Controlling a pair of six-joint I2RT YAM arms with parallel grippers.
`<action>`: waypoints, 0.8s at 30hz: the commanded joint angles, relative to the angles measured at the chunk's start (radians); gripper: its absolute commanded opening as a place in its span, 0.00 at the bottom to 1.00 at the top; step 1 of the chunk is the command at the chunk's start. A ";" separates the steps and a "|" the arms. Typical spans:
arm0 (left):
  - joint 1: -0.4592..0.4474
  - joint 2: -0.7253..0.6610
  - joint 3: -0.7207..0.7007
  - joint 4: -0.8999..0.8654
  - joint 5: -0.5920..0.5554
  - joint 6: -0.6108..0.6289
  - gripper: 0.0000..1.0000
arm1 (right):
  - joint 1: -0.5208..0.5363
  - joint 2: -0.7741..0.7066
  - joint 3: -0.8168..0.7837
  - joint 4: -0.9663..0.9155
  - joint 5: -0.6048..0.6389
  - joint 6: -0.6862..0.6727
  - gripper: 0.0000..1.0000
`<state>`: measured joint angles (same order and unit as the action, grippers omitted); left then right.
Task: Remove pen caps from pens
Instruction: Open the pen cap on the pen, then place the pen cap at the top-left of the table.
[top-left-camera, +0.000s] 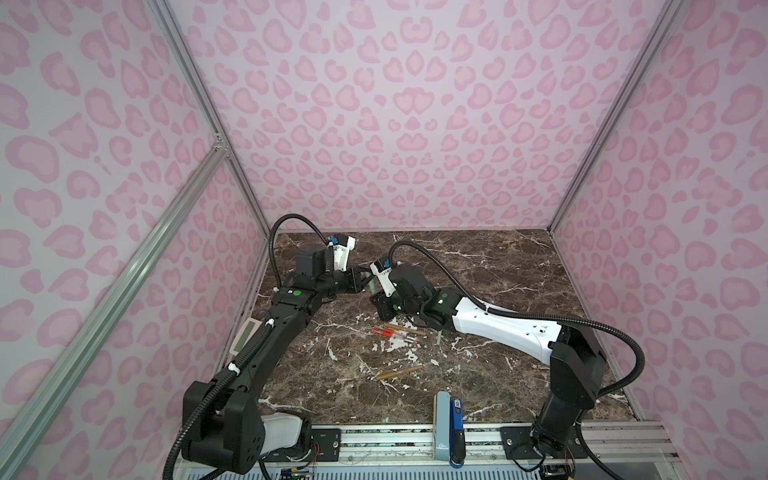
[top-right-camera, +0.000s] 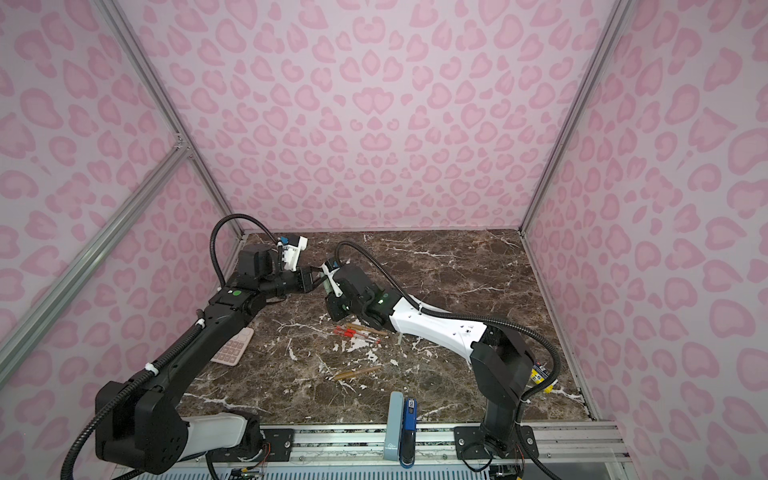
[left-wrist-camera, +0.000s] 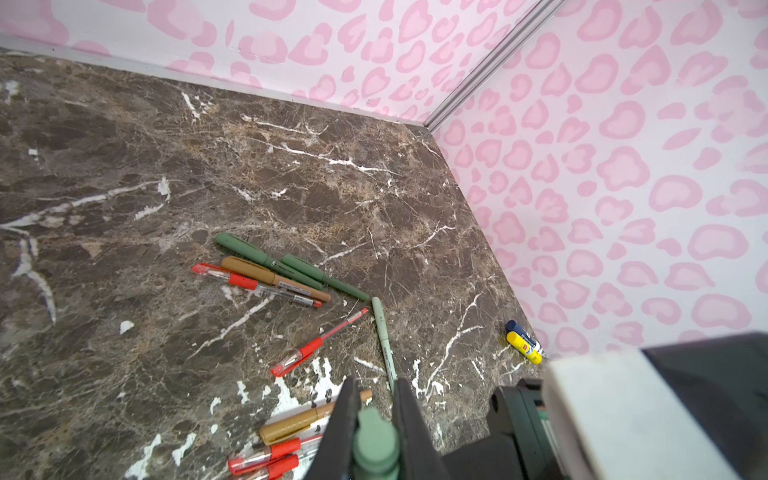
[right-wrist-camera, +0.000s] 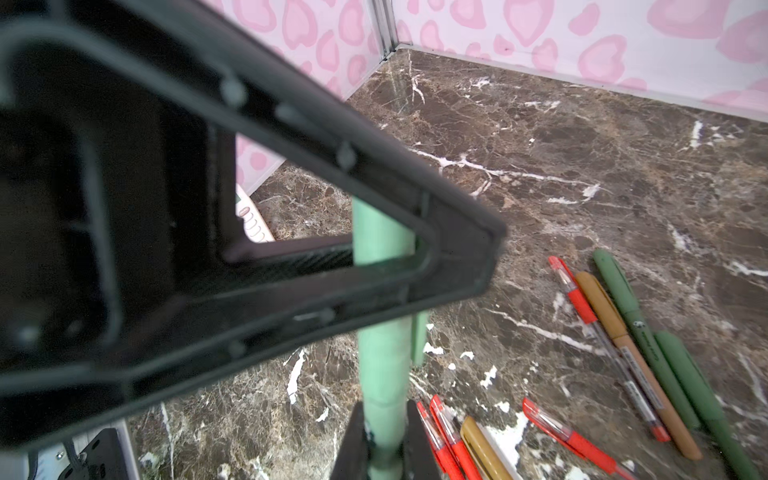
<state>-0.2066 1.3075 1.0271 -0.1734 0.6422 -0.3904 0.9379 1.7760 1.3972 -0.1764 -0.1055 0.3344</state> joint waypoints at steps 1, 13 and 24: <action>0.046 -0.019 0.044 0.031 -0.018 0.007 0.04 | 0.002 -0.011 -0.068 -0.097 0.043 -0.021 0.00; 0.172 0.017 0.163 -0.087 -0.101 0.136 0.04 | -0.036 -0.140 -0.298 -0.098 0.065 0.021 0.00; 0.254 0.217 0.310 -0.355 -0.363 0.395 0.04 | -0.363 -0.298 -0.309 -0.380 0.048 -0.016 0.00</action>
<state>0.0288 1.4815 1.3014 -0.4442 0.3603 -0.0757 0.6254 1.4822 1.0912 -0.4370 -0.0700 0.3599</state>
